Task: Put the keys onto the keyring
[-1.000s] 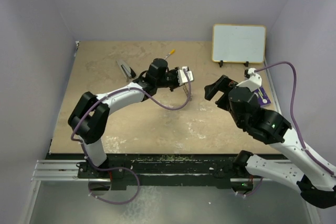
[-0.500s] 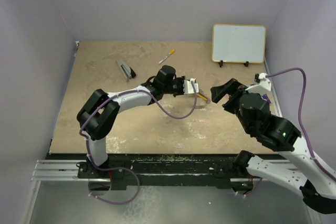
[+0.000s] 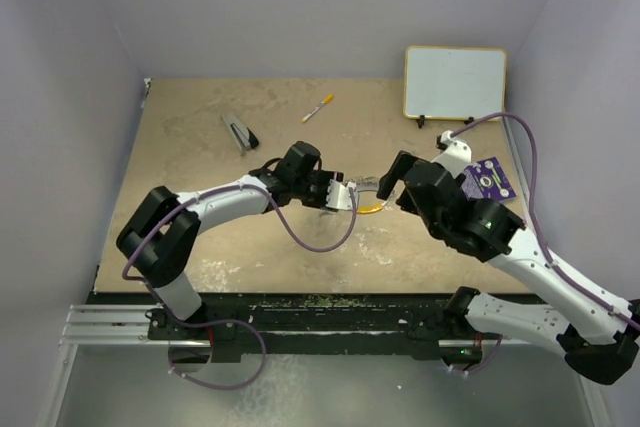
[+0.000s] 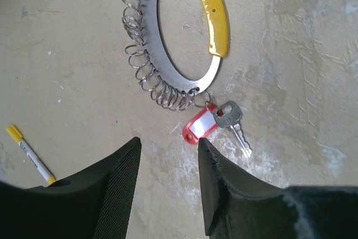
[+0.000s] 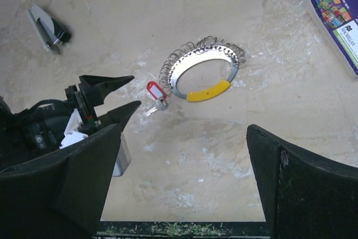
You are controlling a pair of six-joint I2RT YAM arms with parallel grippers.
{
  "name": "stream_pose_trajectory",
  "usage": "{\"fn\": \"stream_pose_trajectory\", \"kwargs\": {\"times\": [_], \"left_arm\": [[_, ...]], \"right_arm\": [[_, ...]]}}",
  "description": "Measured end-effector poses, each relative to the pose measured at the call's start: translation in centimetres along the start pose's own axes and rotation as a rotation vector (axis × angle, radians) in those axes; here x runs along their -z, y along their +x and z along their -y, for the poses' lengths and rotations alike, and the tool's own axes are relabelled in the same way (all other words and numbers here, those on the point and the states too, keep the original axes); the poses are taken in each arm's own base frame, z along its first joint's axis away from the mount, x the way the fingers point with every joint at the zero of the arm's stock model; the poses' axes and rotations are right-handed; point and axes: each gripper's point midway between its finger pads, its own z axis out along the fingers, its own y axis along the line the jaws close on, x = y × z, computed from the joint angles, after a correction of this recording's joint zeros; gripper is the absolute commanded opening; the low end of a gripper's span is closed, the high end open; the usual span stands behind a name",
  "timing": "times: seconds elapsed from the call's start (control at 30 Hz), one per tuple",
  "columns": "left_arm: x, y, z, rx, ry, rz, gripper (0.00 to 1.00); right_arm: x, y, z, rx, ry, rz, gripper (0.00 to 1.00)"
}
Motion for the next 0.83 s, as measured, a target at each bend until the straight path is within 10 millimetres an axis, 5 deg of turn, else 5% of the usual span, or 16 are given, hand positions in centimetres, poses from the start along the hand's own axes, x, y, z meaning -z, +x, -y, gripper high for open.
{"fn": "stream_pose_trajectory", "kwargs": {"times": [0.07, 0.13, 0.17, 0.47, 0.83], "left_arm": [[0.6, 0.1, 0.2, -0.015, 0.009, -0.014, 0.55], [1.3, 0.1, 0.0, -0.019, 0.005, -0.028, 0.91], [1.7, 0.0, -0.2, -0.018, -0.006, -0.032, 0.96], [6.1, -1.0, -4.0, 0.066, -0.178, -0.036, 0.98], [7.3, -0.3, -3.9, 0.157, -0.228, -0.061, 0.98]], "right_arm": [[0.3, -0.3, 0.0, -0.006, -0.011, 0.009, 0.99], [0.7, -0.9, 0.0, -0.017, -0.029, 0.025, 1.0], [0.9, -1.1, 0.0, -0.02, -0.036, 0.032, 0.99], [0.8, -1.9, 0.1, 0.002, -0.023, 0.073, 1.0], [-0.5, -2.0, -0.6, 0.039, 0.025, 0.073, 1.0]]}}
